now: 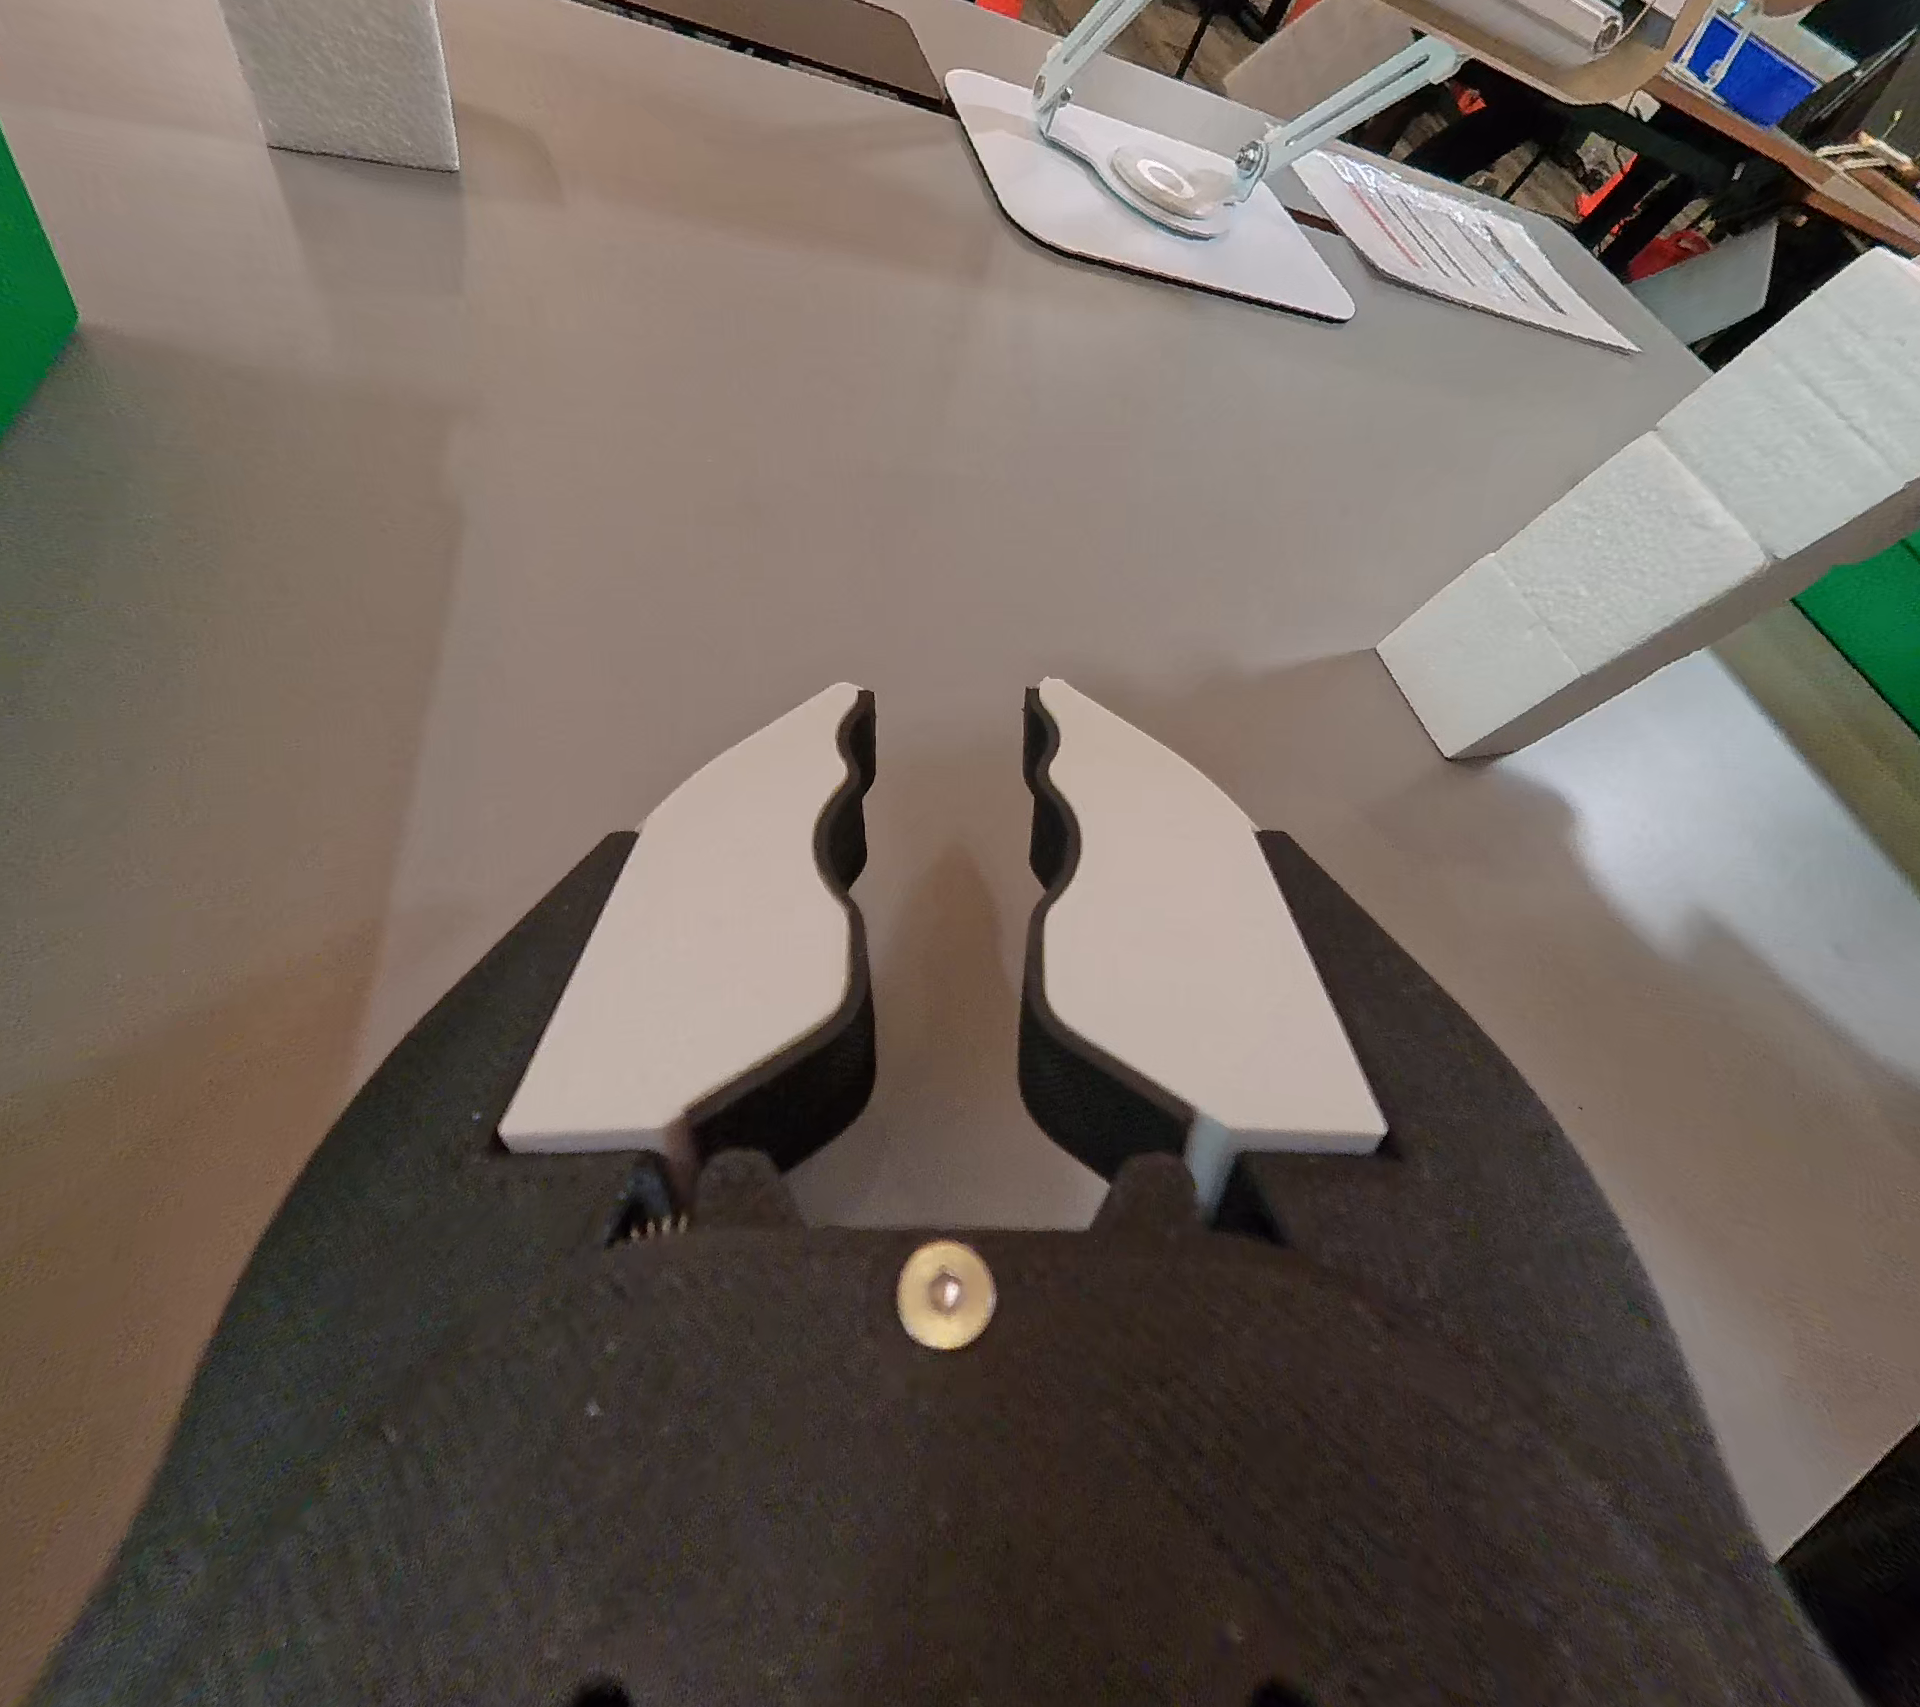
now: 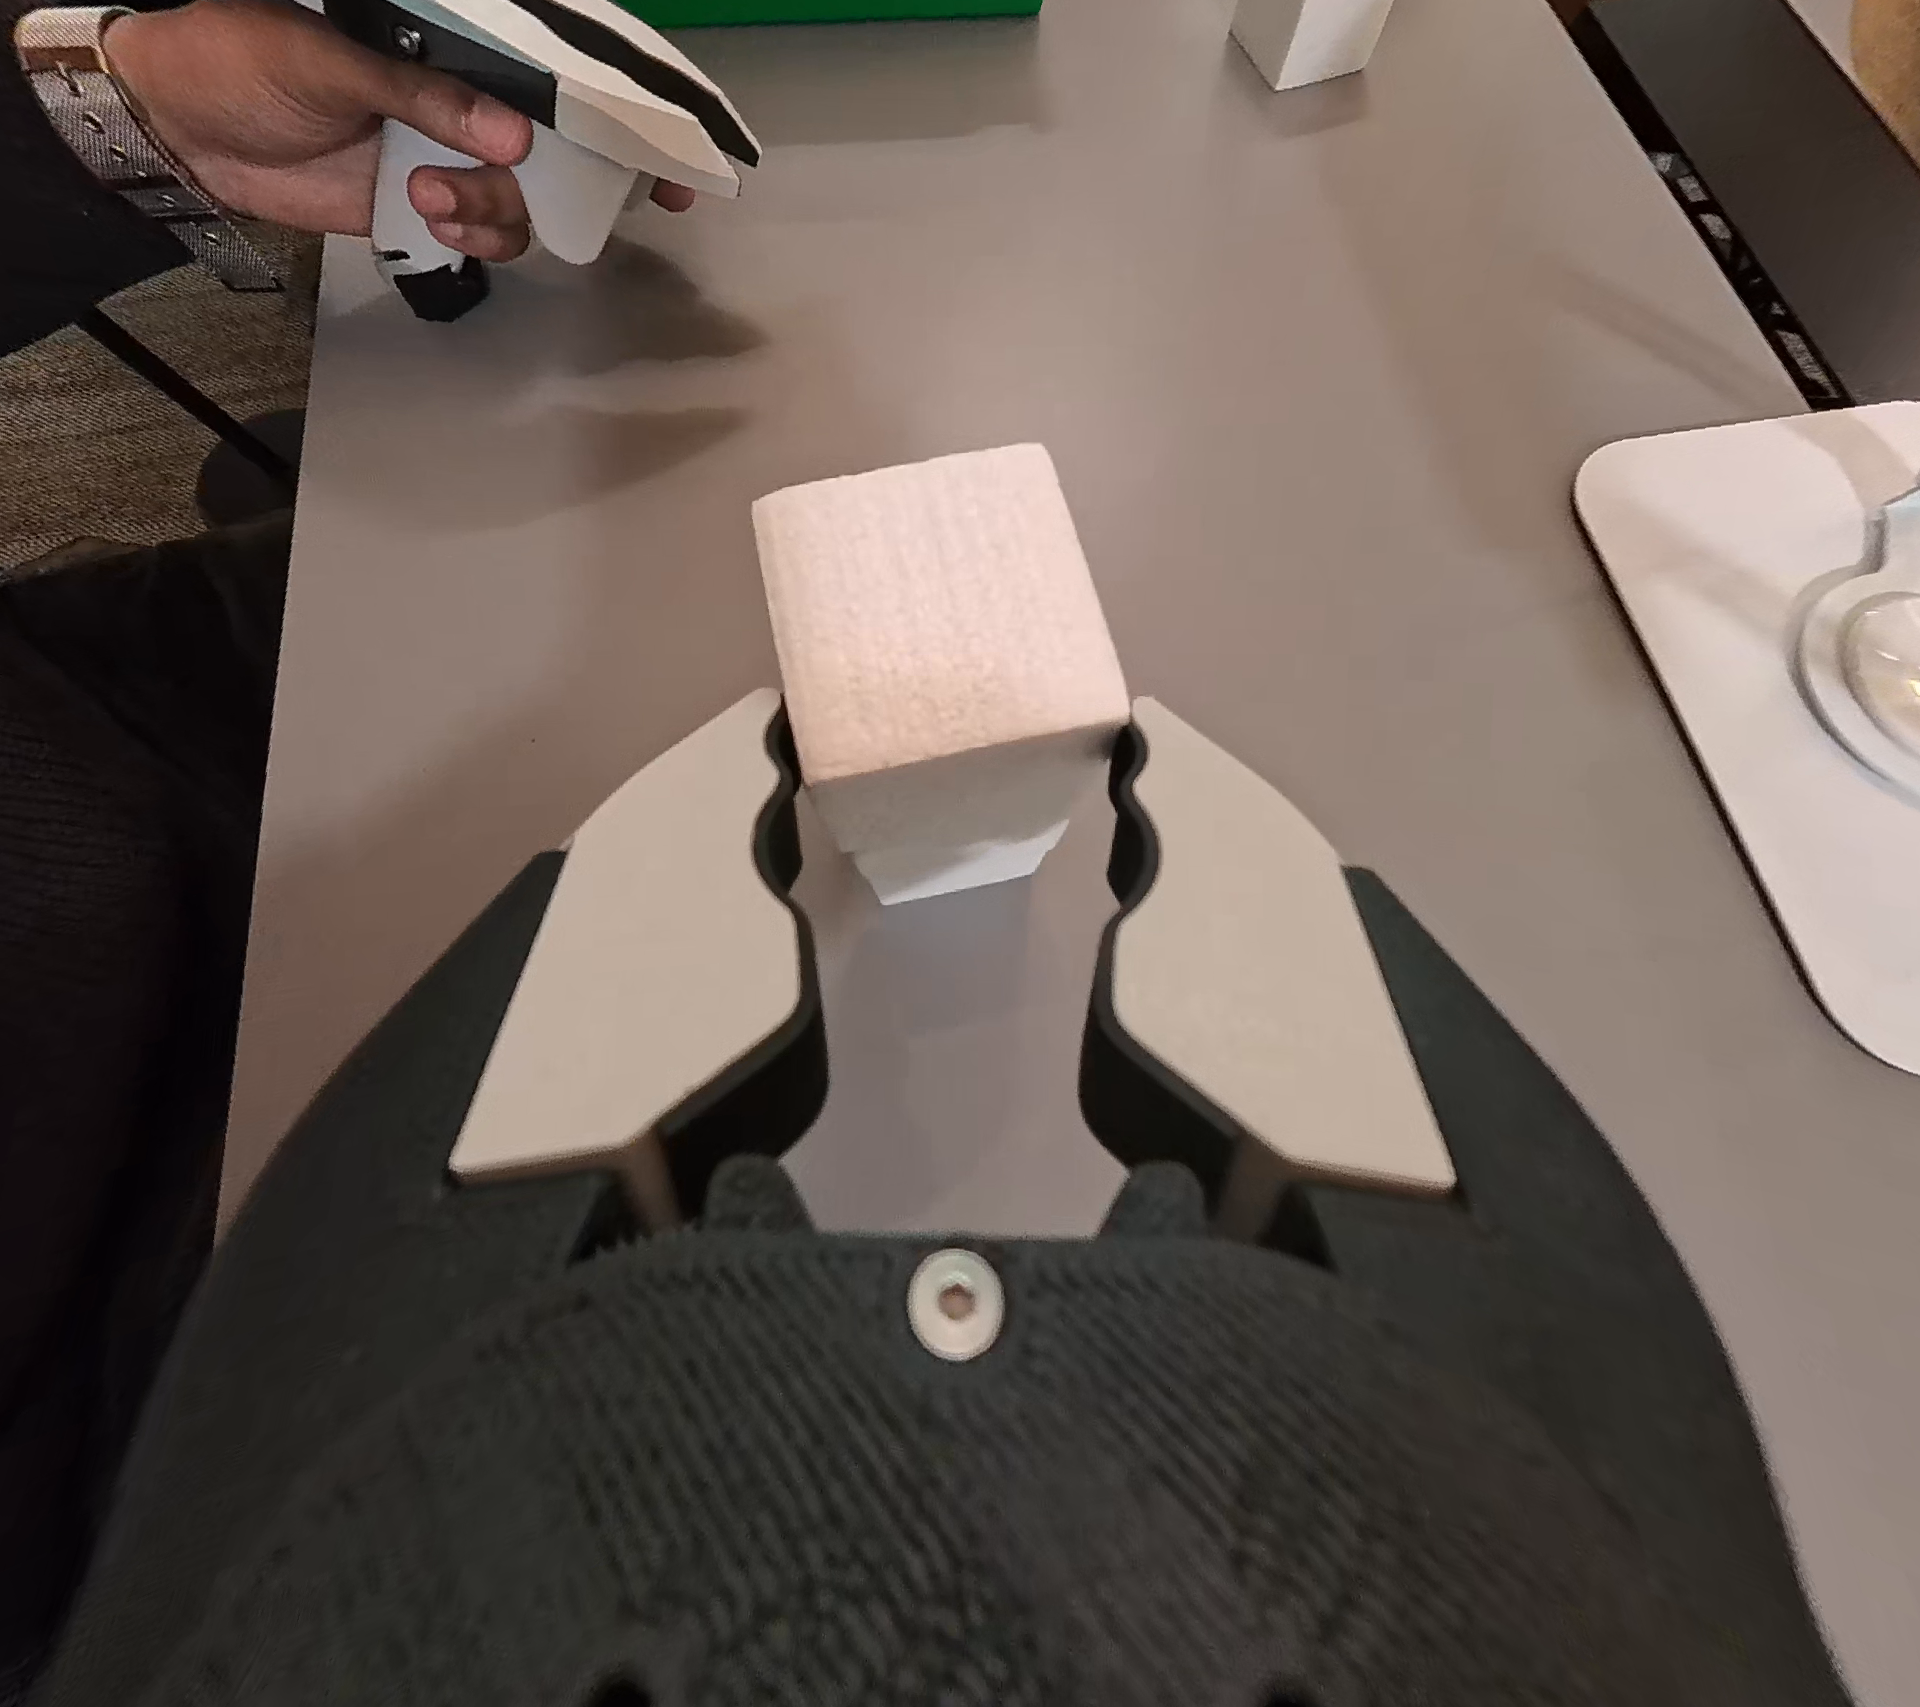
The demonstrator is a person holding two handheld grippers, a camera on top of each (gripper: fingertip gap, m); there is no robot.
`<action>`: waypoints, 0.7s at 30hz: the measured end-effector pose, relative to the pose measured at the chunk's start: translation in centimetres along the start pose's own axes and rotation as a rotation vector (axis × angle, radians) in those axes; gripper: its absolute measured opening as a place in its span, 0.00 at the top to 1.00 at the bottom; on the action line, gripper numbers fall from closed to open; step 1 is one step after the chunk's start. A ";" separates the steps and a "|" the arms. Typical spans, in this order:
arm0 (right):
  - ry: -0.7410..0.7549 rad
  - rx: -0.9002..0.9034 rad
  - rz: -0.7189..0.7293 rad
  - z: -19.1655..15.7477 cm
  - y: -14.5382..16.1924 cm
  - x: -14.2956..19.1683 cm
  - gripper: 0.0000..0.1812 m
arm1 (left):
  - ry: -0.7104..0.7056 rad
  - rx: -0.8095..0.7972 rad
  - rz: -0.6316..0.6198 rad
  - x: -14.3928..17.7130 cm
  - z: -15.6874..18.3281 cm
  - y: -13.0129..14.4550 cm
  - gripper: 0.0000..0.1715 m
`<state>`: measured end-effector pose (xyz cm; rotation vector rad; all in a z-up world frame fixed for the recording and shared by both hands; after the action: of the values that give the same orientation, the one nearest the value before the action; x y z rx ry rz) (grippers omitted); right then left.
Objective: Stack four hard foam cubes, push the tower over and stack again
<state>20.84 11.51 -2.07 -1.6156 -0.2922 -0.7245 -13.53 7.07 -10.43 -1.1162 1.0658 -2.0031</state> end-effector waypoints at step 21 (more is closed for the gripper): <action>0.014 0.026 0.001 -0.3 0.0 0.0 0.68 | -0.002 0.003 -0.009 0.0 -0.1 0.0 0.84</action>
<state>20.72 11.19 -2.06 -1.5854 -0.2897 -0.7279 -13.56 7.09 -10.50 -1.1232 1.0580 -2.0089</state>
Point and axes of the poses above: each gripper's, where its closed fingertips meet, x back along the fingers, y out of its underside, z = x × y across the jaws, the point moved 9 cm from there along x, back along the fingers, and after that the axes turned 2 degrees about -y, right-handed, at the moved point
